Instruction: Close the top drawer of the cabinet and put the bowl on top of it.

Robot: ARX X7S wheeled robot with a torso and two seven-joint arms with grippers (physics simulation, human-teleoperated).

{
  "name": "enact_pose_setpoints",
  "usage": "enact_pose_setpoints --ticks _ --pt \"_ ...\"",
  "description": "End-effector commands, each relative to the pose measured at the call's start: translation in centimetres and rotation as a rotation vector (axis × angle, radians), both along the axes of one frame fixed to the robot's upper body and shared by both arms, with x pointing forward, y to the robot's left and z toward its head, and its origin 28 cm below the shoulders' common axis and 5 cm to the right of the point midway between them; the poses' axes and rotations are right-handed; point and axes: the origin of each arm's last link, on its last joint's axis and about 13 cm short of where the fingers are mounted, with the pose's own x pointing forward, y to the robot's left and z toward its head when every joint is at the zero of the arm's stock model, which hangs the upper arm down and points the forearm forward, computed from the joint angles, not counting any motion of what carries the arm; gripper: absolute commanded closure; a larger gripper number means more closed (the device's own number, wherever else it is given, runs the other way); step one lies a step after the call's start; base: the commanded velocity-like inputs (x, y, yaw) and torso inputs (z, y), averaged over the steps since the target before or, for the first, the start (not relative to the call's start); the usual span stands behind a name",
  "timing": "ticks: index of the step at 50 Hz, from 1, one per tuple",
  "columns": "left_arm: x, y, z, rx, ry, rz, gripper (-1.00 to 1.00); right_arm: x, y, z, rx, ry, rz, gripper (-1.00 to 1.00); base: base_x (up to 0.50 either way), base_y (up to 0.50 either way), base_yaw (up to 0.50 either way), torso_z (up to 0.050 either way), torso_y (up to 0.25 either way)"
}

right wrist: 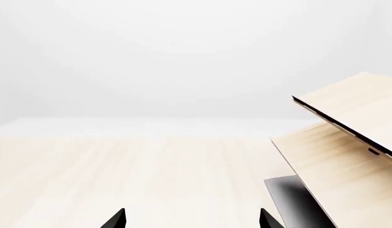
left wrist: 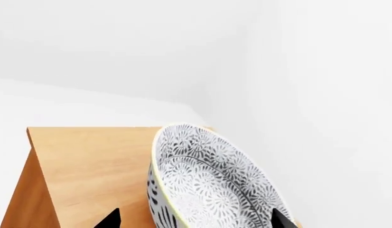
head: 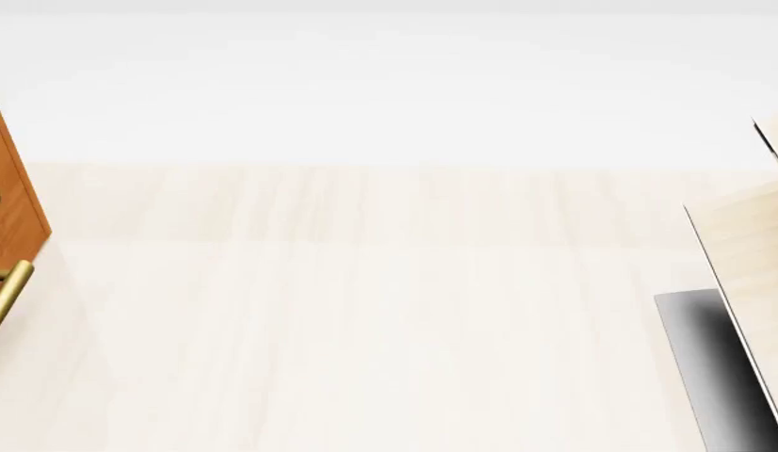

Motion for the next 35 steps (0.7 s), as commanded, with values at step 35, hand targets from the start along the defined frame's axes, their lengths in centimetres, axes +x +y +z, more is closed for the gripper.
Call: enact_pose_setpoints --ticks 35 --pt "-7.1 -4.4 -0.3 0.192 -0.103 -0.139 -1.0 -0.6 0.0 0.3 -0.001 -0.014 0.007 -1.0 0.0 0.0 0.0 0.0 0.0"
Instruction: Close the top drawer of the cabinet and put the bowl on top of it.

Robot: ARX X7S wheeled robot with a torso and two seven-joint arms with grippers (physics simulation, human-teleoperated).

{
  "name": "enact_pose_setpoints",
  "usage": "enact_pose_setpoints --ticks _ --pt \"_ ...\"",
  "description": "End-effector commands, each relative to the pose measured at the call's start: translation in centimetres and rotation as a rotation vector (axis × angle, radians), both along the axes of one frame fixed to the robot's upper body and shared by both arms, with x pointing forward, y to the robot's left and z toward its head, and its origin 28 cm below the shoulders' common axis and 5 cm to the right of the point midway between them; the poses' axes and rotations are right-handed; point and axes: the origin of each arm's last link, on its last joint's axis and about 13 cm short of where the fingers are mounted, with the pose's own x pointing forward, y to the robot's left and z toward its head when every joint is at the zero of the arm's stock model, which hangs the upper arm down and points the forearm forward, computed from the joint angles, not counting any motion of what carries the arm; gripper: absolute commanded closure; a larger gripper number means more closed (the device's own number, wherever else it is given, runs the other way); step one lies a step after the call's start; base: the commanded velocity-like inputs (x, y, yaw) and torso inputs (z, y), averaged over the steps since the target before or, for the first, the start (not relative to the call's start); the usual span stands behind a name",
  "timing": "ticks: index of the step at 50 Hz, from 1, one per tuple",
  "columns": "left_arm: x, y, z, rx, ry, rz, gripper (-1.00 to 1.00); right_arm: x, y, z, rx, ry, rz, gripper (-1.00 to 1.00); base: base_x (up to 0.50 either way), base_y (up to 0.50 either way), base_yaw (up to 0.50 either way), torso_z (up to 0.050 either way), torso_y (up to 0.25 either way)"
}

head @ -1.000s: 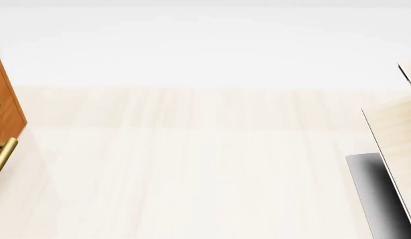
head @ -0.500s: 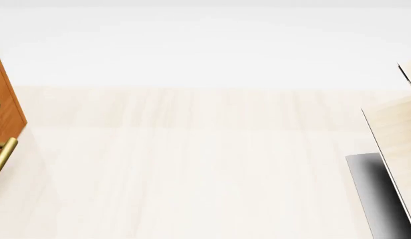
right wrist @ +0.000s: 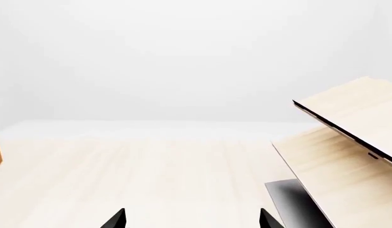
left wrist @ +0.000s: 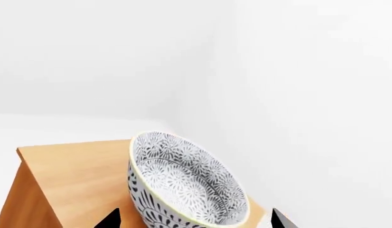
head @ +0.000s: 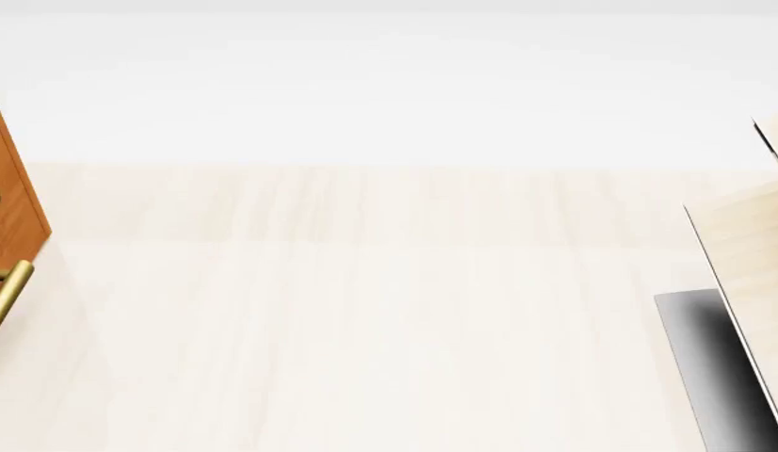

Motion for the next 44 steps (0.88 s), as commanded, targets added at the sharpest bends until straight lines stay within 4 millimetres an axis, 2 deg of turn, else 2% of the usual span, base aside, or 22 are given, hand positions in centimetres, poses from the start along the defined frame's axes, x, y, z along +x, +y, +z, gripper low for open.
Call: enact_pose_setpoints --ticks 1,13,20,30,44 --pt "-2.4 -1.9 -0.6 0.082 -0.036 -0.047 -1.0 -0.1 0.0 -0.1 -0.001 0.0 -0.001 -1.0 0.0 0.0 0.0 0.0 0.0" --pt "-5.7 -4.1 -1.7 0.17 -0.088 -0.105 -1.0 -0.2 -0.1 -0.4 0.007 0.006 -0.002 -1.0 0.0 0.0 0.0 0.0 0.0" --pt "-7.6 -5.0 -1.6 0.211 -0.123 -0.141 -1.0 -0.1 -0.1 -0.5 0.012 0.006 0.001 -1.0 0.0 0.0 0.0 0.0 0.0" --pt "-10.0 -7.1 -2.4 0.345 -0.138 -0.212 -1.0 -0.1 -0.1 -0.7 0.017 0.01 0.0 -1.0 0.0 0.0 0.0 0.0 0.0" --pt "-13.2 -8.8 -5.8 0.526 -0.019 -0.313 -1.0 -0.2 -0.3 -1.2 0.021 0.021 -0.008 -1.0 0.0 0.0 0.0 0.0 0.0"
